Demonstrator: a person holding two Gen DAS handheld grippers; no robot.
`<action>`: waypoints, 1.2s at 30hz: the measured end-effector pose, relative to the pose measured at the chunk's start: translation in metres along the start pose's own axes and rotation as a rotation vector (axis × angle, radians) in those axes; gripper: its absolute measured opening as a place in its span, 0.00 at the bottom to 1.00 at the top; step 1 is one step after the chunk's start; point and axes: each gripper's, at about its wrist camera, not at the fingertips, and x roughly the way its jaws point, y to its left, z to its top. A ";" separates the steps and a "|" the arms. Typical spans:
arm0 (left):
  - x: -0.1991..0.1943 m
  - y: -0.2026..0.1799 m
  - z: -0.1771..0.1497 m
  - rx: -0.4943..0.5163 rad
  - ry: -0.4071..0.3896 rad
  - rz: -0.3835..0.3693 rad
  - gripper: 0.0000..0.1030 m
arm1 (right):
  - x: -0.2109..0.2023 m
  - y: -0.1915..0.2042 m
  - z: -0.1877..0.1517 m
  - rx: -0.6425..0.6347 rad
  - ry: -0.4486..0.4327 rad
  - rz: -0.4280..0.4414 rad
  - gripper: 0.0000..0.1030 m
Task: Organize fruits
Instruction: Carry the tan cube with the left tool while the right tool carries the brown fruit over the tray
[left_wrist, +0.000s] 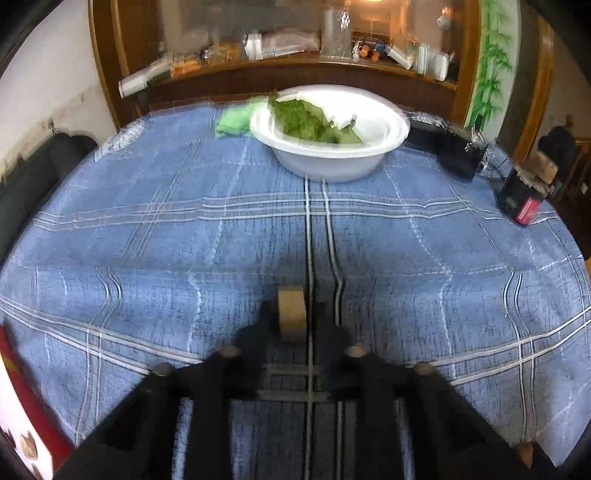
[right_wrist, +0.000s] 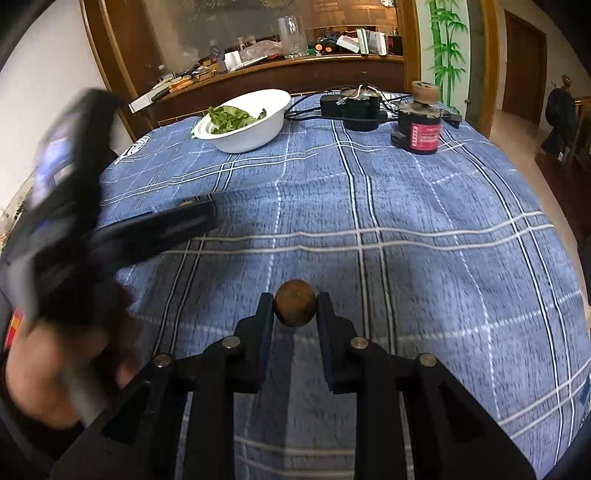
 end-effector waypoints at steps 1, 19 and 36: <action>-0.003 0.002 -0.003 0.003 0.006 -0.006 0.12 | -0.003 0.000 -0.002 0.000 0.000 0.005 0.24; -0.130 0.025 -0.149 0.082 0.020 -0.109 0.12 | -0.055 0.032 -0.078 0.017 -0.035 0.002 0.24; -0.156 0.040 -0.178 0.089 0.019 -0.143 0.12 | -0.072 0.049 -0.108 0.034 -0.055 -0.022 0.24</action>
